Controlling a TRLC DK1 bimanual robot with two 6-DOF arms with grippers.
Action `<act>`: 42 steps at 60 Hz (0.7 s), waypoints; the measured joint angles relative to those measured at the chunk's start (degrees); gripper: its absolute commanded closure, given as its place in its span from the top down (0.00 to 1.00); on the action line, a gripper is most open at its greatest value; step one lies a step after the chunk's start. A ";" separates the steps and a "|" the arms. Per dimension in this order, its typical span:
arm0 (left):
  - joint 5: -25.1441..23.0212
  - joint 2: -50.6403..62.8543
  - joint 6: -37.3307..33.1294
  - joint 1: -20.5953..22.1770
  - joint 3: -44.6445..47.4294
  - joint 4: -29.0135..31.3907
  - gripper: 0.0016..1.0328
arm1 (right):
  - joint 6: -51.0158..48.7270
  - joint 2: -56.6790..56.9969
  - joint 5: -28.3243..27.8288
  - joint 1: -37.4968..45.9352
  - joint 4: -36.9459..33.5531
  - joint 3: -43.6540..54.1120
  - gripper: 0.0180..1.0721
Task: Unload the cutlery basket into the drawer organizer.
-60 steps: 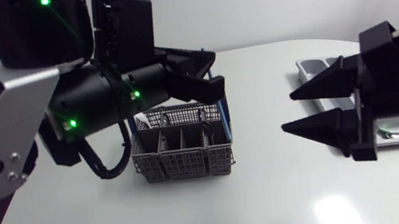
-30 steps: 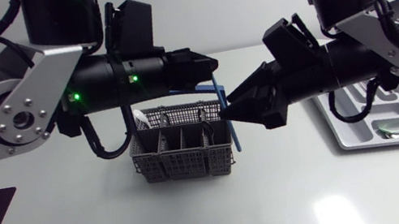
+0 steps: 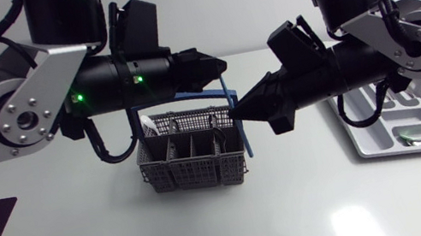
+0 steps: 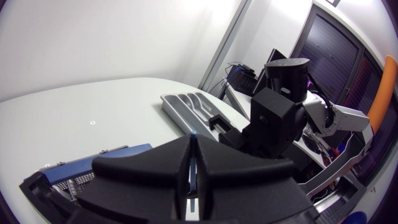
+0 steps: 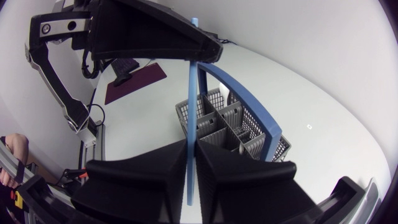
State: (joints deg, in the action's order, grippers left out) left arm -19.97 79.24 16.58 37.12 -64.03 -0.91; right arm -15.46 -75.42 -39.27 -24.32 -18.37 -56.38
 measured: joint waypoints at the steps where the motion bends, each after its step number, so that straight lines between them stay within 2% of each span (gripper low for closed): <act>1: -0.13 0.00 0.00 0.00 0.00 0.04 0.15 | 0.00 0.00 0.02 -0.09 -0.11 0.00 0.05; 8: -0.59 0.02 0.17 -0.33 -0.37 0.70 0.42 | -0.48 0.02 0.00 -0.63 -1.20 0.07 0.05; 17: -0.61 0.07 0.20 -2.49 -3.67 1.81 0.55 | -1.73 1.20 0.02 -0.68 -2.86 1.51 0.05; 29: -0.57 -0.13 -1.05 -6.32 -6.64 1.99 0.55 | -4.76 5.90 -0.09 3.34 -6.86 5.25 0.05; 42: 0.83 -0.22 -11.74 -7.43 -6.73 6.10 0.55 | -10.45 10.43 -2.23 16.83 -13.11 7.61 0.05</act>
State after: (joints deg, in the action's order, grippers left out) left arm -19.14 79.02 4.84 29.69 -70.76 5.19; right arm -25.91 -64.99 -41.50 -7.49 -31.48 -48.77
